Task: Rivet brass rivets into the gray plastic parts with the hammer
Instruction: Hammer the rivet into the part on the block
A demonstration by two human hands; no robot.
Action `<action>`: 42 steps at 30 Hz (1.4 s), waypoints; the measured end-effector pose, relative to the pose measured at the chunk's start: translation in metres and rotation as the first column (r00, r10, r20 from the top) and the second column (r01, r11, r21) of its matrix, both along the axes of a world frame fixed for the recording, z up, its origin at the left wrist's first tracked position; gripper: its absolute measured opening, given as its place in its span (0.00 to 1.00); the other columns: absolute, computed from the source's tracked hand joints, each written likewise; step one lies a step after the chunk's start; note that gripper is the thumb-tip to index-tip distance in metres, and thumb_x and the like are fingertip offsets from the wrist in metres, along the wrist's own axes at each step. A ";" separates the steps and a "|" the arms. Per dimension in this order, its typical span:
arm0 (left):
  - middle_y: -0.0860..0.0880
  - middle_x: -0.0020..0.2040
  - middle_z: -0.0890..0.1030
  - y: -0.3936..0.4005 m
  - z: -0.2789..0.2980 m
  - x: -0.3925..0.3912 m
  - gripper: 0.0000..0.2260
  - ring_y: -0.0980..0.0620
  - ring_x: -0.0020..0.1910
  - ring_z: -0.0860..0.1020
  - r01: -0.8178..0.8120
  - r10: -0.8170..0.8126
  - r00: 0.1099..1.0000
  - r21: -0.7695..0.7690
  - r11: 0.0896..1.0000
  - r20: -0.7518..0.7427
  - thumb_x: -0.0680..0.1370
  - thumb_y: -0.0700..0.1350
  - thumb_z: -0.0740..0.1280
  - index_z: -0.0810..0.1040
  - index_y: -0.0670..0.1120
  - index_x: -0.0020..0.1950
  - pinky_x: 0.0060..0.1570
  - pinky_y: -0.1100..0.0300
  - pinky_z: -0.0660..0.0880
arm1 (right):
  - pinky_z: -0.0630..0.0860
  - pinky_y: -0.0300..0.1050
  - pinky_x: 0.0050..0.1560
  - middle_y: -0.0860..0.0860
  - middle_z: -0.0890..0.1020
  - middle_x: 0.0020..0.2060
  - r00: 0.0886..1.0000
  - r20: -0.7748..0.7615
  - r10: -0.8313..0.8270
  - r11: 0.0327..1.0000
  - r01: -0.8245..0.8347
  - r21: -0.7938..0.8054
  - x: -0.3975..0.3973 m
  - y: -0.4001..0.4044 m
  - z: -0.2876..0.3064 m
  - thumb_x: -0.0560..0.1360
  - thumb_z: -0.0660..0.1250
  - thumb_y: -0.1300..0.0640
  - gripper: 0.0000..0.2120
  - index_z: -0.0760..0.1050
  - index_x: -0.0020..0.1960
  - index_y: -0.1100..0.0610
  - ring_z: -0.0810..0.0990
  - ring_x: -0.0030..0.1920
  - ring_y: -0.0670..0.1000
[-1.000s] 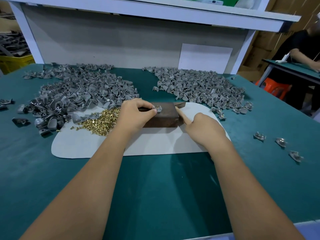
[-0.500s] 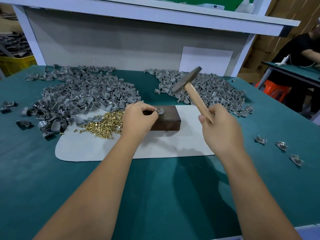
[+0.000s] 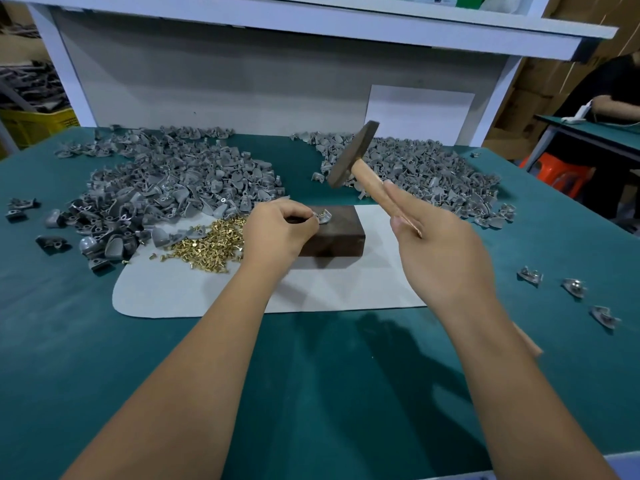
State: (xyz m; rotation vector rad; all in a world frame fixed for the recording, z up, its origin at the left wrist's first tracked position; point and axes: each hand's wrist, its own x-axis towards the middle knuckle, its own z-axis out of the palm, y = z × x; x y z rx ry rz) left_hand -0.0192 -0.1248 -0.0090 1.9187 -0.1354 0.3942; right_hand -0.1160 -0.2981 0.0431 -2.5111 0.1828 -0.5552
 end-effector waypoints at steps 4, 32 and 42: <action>0.64 0.39 0.79 0.000 0.004 -0.004 0.08 0.54 0.53 0.80 -0.034 0.035 0.999 0.063 0.997 -0.008 0.72 0.45 0.74 0.82 0.57 0.37 0.64 0.47 0.71 | 0.67 0.45 0.37 0.47 0.80 0.44 0.995 -0.102 -0.016 0.988 0.000 -0.155 -0.002 0.001 -0.002 0.80 0.57 0.47 0.20 0.61 0.65 0.24 0.73 0.38 0.52; 0.66 0.38 0.80 0.001 0.002 -0.003 0.13 0.53 0.55 0.80 -0.045 0.045 0.998 0.002 0.999 -0.047 0.73 0.47 0.75 0.79 0.61 0.31 0.68 0.46 0.68 | 0.65 0.46 0.36 0.47 0.74 0.37 1.000 0.019 -0.014 0.937 0.020 -0.347 0.001 0.006 0.013 0.80 0.56 0.50 0.21 0.60 0.67 0.28 0.69 0.35 0.53; 0.70 0.34 0.76 0.001 0.004 -0.005 0.14 0.56 0.52 0.79 -0.069 0.073 0.996 0.080 0.994 -0.051 0.73 0.50 0.74 0.77 0.63 0.29 0.68 0.46 0.67 | 0.74 0.47 0.38 0.44 0.80 0.44 1.000 0.011 0.011 0.987 -0.009 -0.161 0.014 0.003 0.023 0.79 0.59 0.49 0.14 0.71 0.63 0.38 0.78 0.40 0.53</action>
